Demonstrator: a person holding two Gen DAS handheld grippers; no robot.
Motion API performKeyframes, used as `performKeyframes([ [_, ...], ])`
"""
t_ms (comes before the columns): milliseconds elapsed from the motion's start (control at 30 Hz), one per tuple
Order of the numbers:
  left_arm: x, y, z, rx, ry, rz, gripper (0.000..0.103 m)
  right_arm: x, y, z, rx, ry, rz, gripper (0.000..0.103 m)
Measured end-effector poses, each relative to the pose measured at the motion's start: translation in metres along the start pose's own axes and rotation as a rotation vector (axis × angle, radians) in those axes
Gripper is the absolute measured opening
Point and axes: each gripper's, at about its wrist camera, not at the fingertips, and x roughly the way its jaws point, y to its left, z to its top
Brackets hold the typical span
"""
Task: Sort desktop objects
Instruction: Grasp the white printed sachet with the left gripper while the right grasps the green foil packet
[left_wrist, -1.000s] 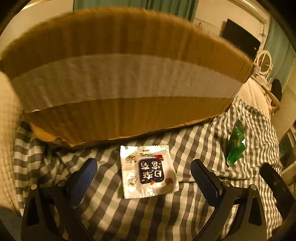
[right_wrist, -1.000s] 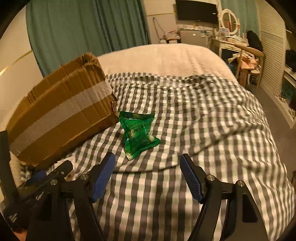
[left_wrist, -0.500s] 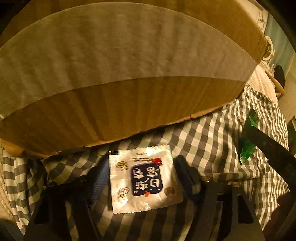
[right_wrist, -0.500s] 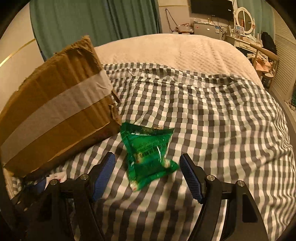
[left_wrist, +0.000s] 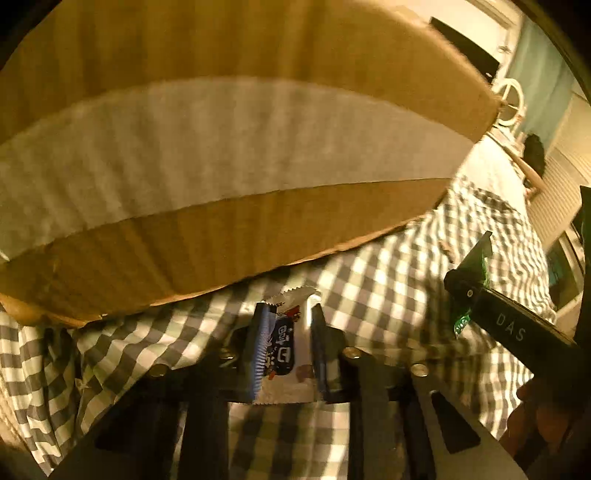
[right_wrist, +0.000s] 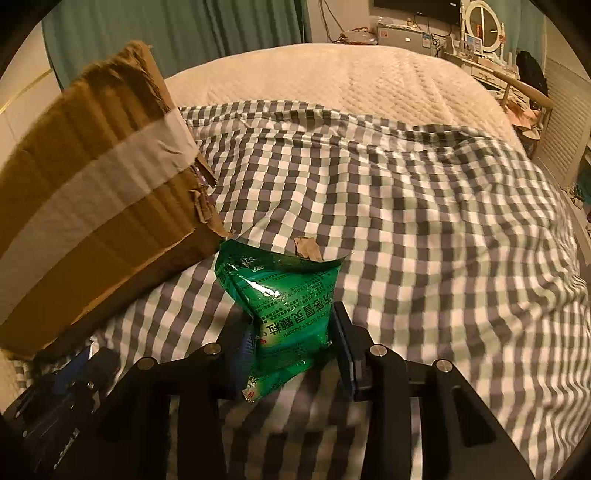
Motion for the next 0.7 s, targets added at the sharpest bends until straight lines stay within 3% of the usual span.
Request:
performKeyframes([
  [300, -0.022, 0.002, 0.001, 0.008, -0.010, -0.087, 0.011, -0.060, 0.000, -0.016, 0.041, -0.024, -0.017, 0.037],
  [367, -0.035, 0.004, -0.004, 0.005, -0.019, -0.125, 0.011, -0.075, 0.004, -0.023, 0.043, -0.032, -0.033, 0.037],
  [400, -0.040, 0.003, -0.003, 0.010, -0.025, -0.134, 0.006, -0.085, 0.005, -0.028, 0.045, -0.033, -0.044, 0.037],
  [567, -0.057, 0.008, -0.006, -0.025, -0.016, -0.224, 0.005, -0.122, 0.008, -0.047, 0.088, -0.056, -0.050, 0.037],
  [700, -0.059, 0.013, -0.003, -0.008, 0.001, -0.204, 0.004, -0.155, 0.018, -0.060, 0.093, -0.082, -0.056, 0.037],
])
